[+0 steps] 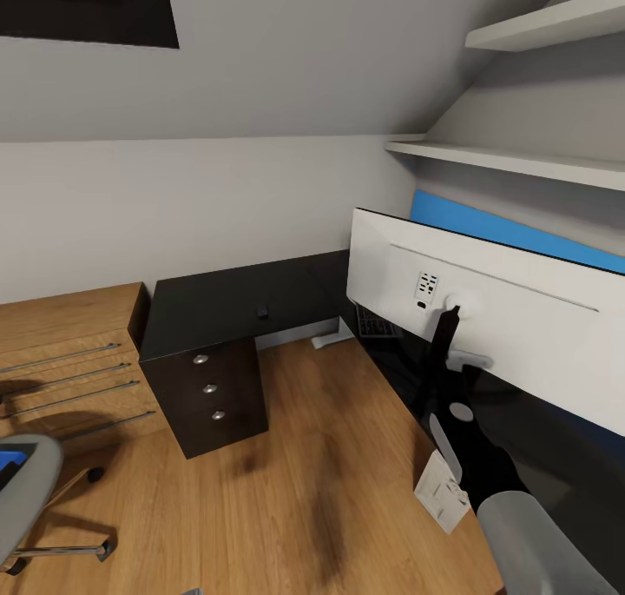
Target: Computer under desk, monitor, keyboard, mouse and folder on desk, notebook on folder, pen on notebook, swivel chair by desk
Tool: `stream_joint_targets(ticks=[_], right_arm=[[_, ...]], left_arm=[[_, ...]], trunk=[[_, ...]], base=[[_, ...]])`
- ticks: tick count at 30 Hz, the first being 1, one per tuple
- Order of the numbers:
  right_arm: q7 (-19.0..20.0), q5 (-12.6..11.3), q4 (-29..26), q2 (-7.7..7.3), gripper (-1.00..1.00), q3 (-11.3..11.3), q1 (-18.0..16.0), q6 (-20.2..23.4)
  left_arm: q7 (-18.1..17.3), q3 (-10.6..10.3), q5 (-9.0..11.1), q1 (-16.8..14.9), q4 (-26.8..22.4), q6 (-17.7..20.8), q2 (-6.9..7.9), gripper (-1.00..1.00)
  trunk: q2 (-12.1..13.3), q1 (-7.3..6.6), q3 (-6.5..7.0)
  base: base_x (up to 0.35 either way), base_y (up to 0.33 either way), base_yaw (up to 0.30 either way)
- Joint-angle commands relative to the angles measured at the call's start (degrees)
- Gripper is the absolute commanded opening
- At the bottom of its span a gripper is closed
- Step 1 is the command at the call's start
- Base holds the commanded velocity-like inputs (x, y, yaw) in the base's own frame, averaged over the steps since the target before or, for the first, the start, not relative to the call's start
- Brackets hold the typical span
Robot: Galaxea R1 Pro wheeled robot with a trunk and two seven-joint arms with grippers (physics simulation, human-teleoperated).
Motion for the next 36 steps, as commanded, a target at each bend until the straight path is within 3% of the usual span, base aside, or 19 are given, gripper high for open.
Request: stream_joint_targets(ticks=[1, 36], right_arm=[[-0.1, -0.2, 0.1, -0.02, 1.00, 0.1, 0.0, -0.6], [-0.1, -0.5, 5.9, 0.32, 1.00, 0.1, 0.1, -2.0]], left_arm=[[0.2, -0.2, 0.2, 0.0, 0.0, -0.2, 0.00, 1.00], [0.2, -0.1, 0.2, 0.0, 0.0, -0.1, 0.06, 1.00]], trunk=[[0.0, 0.00, -0.06], [0.0, 0.00, -0.06]], base=[[0.000, 0.000, 0.000], [0.000, 0.000, 0.000]])
